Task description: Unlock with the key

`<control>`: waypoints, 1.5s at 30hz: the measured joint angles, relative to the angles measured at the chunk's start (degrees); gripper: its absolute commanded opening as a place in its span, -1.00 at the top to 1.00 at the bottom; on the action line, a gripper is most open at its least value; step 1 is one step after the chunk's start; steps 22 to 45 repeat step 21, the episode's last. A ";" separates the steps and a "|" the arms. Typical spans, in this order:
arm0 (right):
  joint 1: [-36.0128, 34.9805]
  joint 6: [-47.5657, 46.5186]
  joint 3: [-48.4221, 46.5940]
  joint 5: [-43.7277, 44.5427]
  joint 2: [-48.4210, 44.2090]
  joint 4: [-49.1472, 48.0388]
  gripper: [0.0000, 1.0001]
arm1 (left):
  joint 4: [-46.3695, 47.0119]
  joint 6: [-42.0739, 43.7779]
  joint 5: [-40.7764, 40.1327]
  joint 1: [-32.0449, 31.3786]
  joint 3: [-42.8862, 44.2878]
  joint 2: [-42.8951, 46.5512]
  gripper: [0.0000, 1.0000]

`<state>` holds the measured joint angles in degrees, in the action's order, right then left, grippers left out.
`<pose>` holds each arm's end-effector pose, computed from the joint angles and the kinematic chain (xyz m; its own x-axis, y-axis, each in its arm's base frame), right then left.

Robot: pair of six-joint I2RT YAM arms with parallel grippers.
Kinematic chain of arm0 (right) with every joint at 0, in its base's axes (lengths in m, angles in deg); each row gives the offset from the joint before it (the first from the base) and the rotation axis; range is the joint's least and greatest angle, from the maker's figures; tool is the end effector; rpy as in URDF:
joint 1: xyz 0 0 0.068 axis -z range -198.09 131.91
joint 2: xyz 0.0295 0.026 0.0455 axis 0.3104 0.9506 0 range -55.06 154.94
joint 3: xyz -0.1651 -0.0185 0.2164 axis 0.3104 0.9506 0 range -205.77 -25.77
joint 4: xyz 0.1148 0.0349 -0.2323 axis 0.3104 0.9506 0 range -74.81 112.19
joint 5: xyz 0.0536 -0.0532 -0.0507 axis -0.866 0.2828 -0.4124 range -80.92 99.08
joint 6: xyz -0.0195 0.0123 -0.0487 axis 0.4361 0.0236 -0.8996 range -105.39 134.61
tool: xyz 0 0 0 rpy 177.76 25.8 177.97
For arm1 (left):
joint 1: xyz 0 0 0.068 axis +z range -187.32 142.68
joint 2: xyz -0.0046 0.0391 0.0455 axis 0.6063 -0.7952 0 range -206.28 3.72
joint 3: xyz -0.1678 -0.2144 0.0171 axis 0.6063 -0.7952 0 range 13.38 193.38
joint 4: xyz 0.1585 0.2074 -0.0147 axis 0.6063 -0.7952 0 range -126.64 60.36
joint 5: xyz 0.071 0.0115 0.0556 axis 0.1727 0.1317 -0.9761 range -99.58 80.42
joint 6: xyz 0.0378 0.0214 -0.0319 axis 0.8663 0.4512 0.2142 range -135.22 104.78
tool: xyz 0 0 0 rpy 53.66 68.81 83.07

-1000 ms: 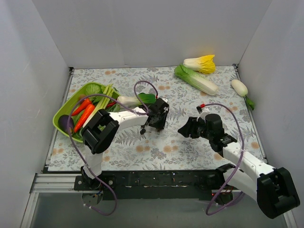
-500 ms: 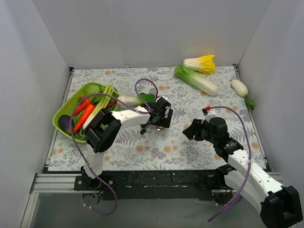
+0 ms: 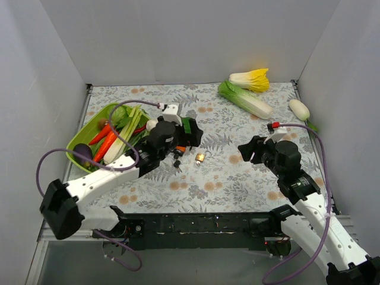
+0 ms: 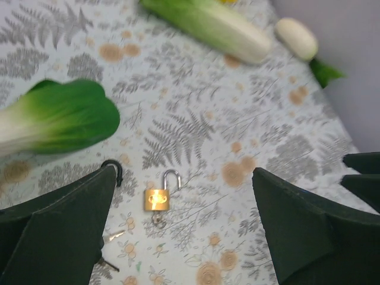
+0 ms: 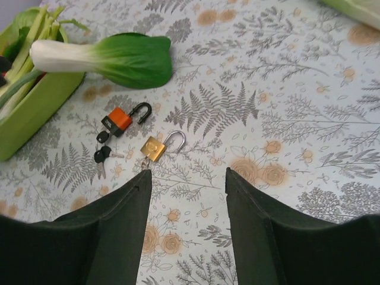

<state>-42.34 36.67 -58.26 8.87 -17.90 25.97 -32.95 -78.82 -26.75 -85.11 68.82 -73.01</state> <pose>0.1498 0.0676 0.2837 -0.3808 0.2405 -0.8928 -0.2925 0.8847 0.3630 0.2145 -0.2208 0.2924 -0.5967 -0.6160 -0.5144 -0.0160 0.6500 -0.7598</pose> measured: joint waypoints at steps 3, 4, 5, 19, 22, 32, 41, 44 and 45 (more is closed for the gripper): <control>0.00 -0.98 -1.11 2.75 -3.15 1.01 -0.20 | 5.22 0.48 0.74 0.31 -3.08 9.01 -0.96; 0.00 -1.36 -1.16 3.50 -4.22 1.29 -0.20 | 6.14 0.48 0.72 0.37 -3.74 11.26 -0.96; 0.00 -1.64 -1.16 4.35 -5.31 1.60 -0.20 | 6.64 0.44 0.66 0.42 -4.31 13.07 -0.96; 0.00 -6.08 -1.16 11.74 -12.24 3.85 -0.22 | 1.14 -0.04 -4.50 0.48 -8.04 24.90 -0.96; 0.00 -6.21 -1.16 11.96 -12.26 4.35 -0.22 | 0.72 -0.11 -5.01 0.48 -8.02 25.62 -0.97; 0.00 -6.21 -1.16 11.96 -12.26 4.35 -0.22 | 0.72 -0.11 -5.01 0.48 -8.02 25.62 -0.97; 0.00 -6.21 -1.16 11.96 -12.26 4.35 -0.22 | 0.72 -0.11 -5.01 0.48 -8.02 25.62 -0.97; 0.00 -6.21 -1.16 11.96 -12.26 4.35 -0.22 | 0.72 -0.11 -5.01 0.48 -8.02 25.62 -0.97; 0.00 -6.21 -1.16 11.96 -12.26 4.35 -0.22 | 0.72 -0.11 -5.01 0.48 -8.02 25.62 -0.97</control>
